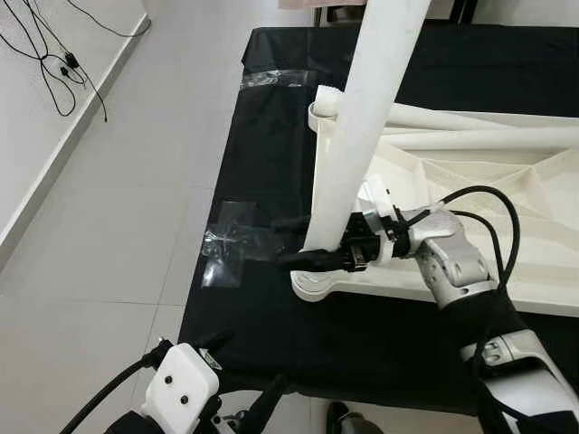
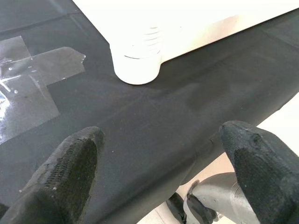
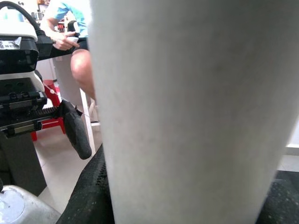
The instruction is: Building children table
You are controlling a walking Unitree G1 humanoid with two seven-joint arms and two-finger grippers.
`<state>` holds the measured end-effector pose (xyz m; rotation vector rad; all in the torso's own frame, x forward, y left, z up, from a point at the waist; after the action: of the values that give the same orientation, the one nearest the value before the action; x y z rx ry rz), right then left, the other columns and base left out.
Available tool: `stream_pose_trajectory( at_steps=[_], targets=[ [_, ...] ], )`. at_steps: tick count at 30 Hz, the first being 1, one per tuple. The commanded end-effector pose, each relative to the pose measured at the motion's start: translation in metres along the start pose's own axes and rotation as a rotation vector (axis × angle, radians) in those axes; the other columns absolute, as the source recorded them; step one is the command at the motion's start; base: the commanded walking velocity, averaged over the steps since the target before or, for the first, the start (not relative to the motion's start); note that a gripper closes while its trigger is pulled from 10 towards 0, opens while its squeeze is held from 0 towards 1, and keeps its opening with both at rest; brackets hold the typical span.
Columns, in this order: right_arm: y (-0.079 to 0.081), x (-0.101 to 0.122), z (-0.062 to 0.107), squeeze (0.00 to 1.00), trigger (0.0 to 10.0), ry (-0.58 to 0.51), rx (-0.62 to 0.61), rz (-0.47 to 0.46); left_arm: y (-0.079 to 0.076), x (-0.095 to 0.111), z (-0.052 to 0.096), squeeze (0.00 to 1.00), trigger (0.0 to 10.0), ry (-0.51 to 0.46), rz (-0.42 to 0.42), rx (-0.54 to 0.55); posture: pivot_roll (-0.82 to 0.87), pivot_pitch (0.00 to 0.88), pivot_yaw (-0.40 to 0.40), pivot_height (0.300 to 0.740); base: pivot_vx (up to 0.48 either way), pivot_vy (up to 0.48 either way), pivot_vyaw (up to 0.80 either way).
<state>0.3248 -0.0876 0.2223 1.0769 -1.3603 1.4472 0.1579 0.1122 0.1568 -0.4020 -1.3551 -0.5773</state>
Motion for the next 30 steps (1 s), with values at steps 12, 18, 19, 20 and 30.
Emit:
stream_pose_trajectory(
  at_steps=[12, 18, 19, 20, 30],
  targets=[
    [0.025, -0.060, 0.012, 0.00, 10.0, 0.256, 0.058, -0.114, -0.004, 0.001, 0.004, 0.00, 10.0, 0.010, -0.003, -0.020, 0.11, 0.330, 0.035, 0.740, 0.000, 0.000, 0.00],
    [0.020, -0.040, 0.008, 0.00, 10.0, 0.231, 0.184, -0.141, -0.005, 0.002, 0.006, 0.00, 10.0, 0.011, 0.000, -0.021, 0.12, 0.340, 0.012, 0.740, 0.000, 0.000, 0.00],
    [0.020, -0.040, 0.008, 0.00, 10.0, 0.231, 0.184, -0.141, -0.005, 0.002, 0.006, 0.00, 10.0, 0.011, 0.000, -0.021, 0.12, 0.340, 0.012, 0.740, 0.000, 0.000, 0.00],
    [0.013, -0.029, 0.001, 0.00, 10.0, 0.217, 0.242, -0.140, -0.008, 0.003, 0.011, 0.00, 10.0, 0.015, 0.003, -0.017, 0.15, 0.353, -0.007, 0.740, 0.000, 0.000, 0.00],
    [0.010, -0.025, -0.025, 0.00, 10.0, 0.214, 0.328, -0.070, -0.011, -0.001, 0.026, 0.00, 10.0, 0.043, 0.004, 0.007, 0.21, 0.382, -0.026, 0.740, 0.000, 0.000, 0.00]
  ],
)
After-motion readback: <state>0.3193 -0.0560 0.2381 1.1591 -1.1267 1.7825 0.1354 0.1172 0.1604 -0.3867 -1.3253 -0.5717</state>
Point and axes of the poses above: a point about 5 cm out from each wrist's last joint towards the gripper, its own z axis pointing back from the gripper into the wrist, its own x axis along the axis of the wrist's last joint, y = z × x, the point moved 3 cm from there along -z, pointing out of the wrist towards the gripper, and after that the axes turned 1 degree about z, right-handed, at the moved point
